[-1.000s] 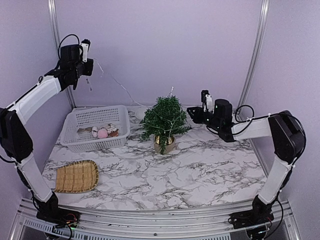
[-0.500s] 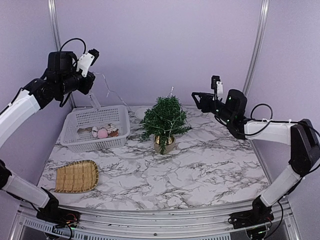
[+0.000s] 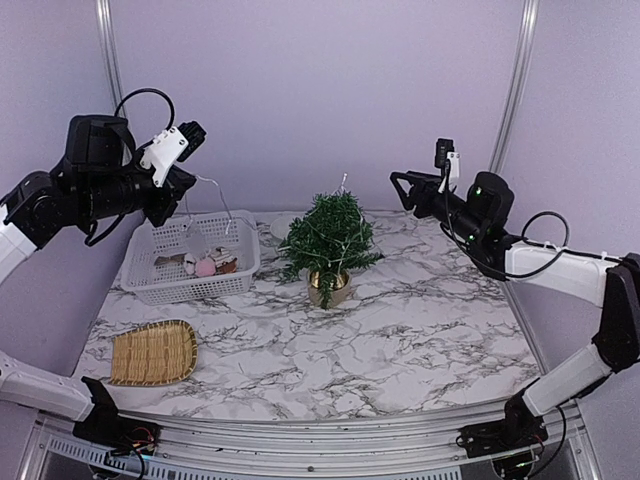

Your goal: Decorate the small christmas tree

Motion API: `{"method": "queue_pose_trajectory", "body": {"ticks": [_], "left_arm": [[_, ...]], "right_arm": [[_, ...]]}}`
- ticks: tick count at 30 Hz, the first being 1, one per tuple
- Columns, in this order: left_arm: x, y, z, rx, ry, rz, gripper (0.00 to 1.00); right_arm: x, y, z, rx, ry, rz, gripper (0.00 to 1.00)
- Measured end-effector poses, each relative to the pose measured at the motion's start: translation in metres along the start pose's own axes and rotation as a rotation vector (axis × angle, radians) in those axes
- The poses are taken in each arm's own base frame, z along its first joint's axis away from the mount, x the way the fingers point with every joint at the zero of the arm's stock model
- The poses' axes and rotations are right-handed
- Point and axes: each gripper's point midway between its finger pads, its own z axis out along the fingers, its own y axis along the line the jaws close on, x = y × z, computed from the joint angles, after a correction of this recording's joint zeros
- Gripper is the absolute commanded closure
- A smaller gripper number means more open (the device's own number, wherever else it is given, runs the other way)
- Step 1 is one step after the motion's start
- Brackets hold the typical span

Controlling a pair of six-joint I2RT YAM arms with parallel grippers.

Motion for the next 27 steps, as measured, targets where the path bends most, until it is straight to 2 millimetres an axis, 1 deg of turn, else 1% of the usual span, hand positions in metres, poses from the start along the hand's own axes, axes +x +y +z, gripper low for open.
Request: {"method": "queue_pose_trajectory", "body": {"ticks": [3, 7, 9, 12, 14, 17, 20, 23, 27], "left_arm": [[0.002, -0.012, -0.009, 0.044, -0.004, 0.015, 1.00], [-0.001, -0.024, -0.013, 0.086, -0.015, 0.028, 1.00], [-0.008, -0.030, -0.013, 0.113, -0.033, 0.042, 1.00], [-0.028, -0.040, -0.016, 0.158, -0.081, 0.067, 1.00], [-0.045, -0.043, -0.017, 0.178, -0.118, 0.084, 1.00], [-0.071, -0.050, -0.015, 0.216, -0.174, 0.116, 1.00], [-0.090, -0.060, -0.008, 0.254, -0.213, 0.152, 1.00], [-0.104, -0.075, 0.004, 0.305, -0.236, 0.196, 1.00], [-0.117, -0.095, 0.023, 0.369, -0.255, 0.238, 1.00]], "right_arm": [[-0.002, 0.003, -0.001, -0.012, -0.001, -0.005, 0.45], [0.000, 0.008, -0.002, -0.037, 0.012, -0.008, 0.44], [0.003, 0.012, -0.001, -0.057, 0.024, -0.012, 0.44], [0.009, 0.022, -0.001, -0.094, 0.049, -0.026, 0.44], [0.012, 0.033, 0.000, -0.126, 0.064, -0.043, 0.44], [0.012, 0.054, 0.003, -0.192, 0.084, -0.080, 0.42], [0.007, 0.075, 0.003, -0.259, 0.085, -0.118, 0.36], [0.001, 0.096, -0.001, -0.329, 0.081, -0.161, 0.30], [-0.008, 0.125, -0.007, -0.423, 0.065, -0.218, 0.32]]}}
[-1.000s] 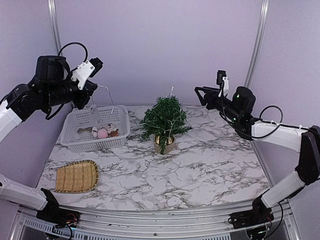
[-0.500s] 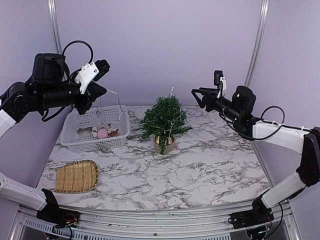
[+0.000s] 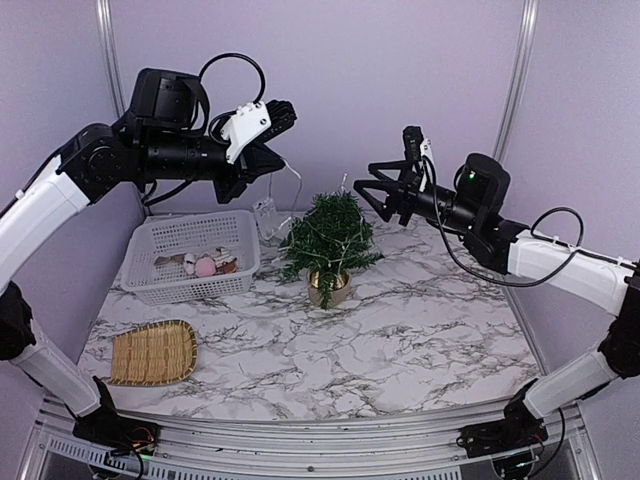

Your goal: Decorate the small christmas tree

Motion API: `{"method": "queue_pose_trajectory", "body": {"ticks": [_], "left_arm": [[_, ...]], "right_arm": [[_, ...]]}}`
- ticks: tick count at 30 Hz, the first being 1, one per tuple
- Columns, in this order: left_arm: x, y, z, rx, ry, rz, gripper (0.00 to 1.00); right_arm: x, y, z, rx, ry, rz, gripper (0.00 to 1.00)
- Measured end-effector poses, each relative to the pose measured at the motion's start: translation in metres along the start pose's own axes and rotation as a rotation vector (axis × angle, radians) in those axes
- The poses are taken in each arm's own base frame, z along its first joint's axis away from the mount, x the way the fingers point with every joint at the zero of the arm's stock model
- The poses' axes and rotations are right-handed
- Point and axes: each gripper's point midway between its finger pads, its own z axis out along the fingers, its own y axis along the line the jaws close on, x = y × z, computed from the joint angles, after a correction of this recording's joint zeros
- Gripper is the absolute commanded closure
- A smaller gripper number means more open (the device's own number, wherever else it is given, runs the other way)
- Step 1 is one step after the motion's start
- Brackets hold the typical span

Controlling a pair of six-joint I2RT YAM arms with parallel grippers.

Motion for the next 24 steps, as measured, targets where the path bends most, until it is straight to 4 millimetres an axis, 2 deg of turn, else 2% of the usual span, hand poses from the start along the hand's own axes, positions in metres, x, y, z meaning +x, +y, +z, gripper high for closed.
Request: {"method": "queue_pose_trajectory", "body": {"ticks": [6, 10, 14, 17, 22, 23, 24], "left_arm": [[-0.015, -0.012, 0.028, 0.077, -0.040, 0.037, 1.00], [-0.022, -0.016, 0.037, 0.091, -0.053, 0.058, 1.00], [-0.025, -0.019, 0.046, 0.096, -0.054, 0.075, 1.00], [-0.026, -0.020, 0.055, 0.091, -0.046, 0.092, 1.00], [-0.025, -0.021, 0.070, 0.076, -0.025, 0.122, 1.00], [-0.024, -0.021, 0.071, 0.071, -0.021, 0.125, 1.00], [-0.024, -0.020, 0.071, 0.069, -0.019, 0.129, 1.00]], "right_arm": [[-0.023, 0.046, 0.011, -0.133, -0.018, -0.104, 0.35], [-0.033, 0.074, 0.017, -0.204, -0.026, -0.151, 0.31], [-0.030, 0.091, 0.020, -0.249, -0.013, -0.165, 0.20], [-0.024, 0.097, 0.020, -0.269, 0.009, -0.162, 0.20], [-0.024, 0.098, 0.023, -0.272, 0.028, -0.152, 0.27], [-0.024, 0.097, 0.023, -0.268, 0.030, -0.151, 0.33], [-0.024, 0.096, 0.023, -0.260, 0.033, -0.150, 0.47]]}}
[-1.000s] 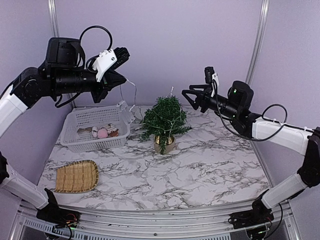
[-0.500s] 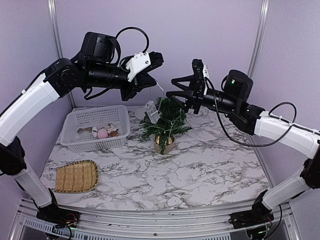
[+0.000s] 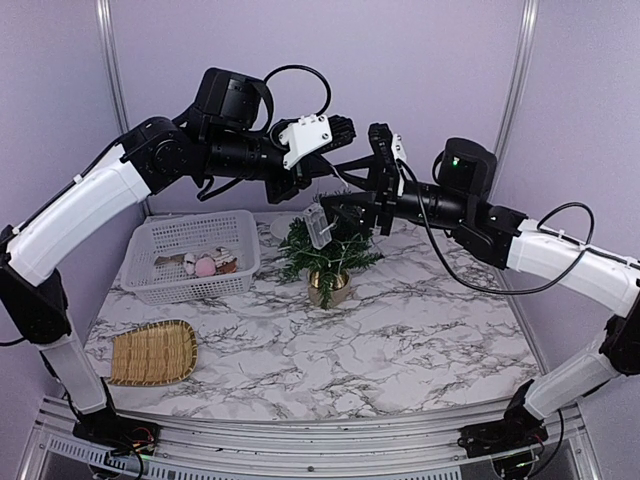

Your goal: Decorate the small christmas tree

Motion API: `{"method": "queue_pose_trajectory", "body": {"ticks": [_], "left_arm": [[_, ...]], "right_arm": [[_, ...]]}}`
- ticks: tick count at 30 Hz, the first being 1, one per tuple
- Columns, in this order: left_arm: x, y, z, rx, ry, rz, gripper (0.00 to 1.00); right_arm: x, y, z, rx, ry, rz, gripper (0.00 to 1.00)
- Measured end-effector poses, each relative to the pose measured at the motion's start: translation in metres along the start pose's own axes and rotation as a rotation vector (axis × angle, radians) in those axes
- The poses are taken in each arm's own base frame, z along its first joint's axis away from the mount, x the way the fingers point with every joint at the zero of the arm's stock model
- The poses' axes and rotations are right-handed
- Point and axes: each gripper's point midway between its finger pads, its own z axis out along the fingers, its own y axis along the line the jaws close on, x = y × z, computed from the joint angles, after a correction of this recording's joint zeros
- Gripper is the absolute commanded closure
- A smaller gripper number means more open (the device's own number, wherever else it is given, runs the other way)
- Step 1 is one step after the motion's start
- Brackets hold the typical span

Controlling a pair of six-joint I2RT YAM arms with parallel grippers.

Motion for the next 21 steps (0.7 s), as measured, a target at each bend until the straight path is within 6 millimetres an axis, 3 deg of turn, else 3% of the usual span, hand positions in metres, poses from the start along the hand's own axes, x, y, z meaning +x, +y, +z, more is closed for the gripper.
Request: {"method": "queue_pose_trajectory", "body": {"ticks": [5, 11, 16, 21], "left_arm": [[-0.001, 0.001, 0.000, -0.011, 0.003, 0.018, 1.00], [-0.003, 0.010, 0.003, -0.056, 0.004, 0.027, 0.99], [0.002, 0.015, 0.012, -0.109, 0.004, 0.018, 0.84], [0.037, 0.012, 0.022, -0.129, 0.045, -0.043, 0.67]], "right_arm": [[0.003, -0.015, -0.001, 0.089, 0.019, 0.003, 0.99], [0.002, -0.033, -0.005, 0.209, 0.024, 0.000, 1.00], [-0.008, -0.040, -0.015, 0.276, -0.002, -0.016, 1.00], [-0.020, -0.044, -0.022, 0.313, -0.034, -0.033, 1.00]]}}
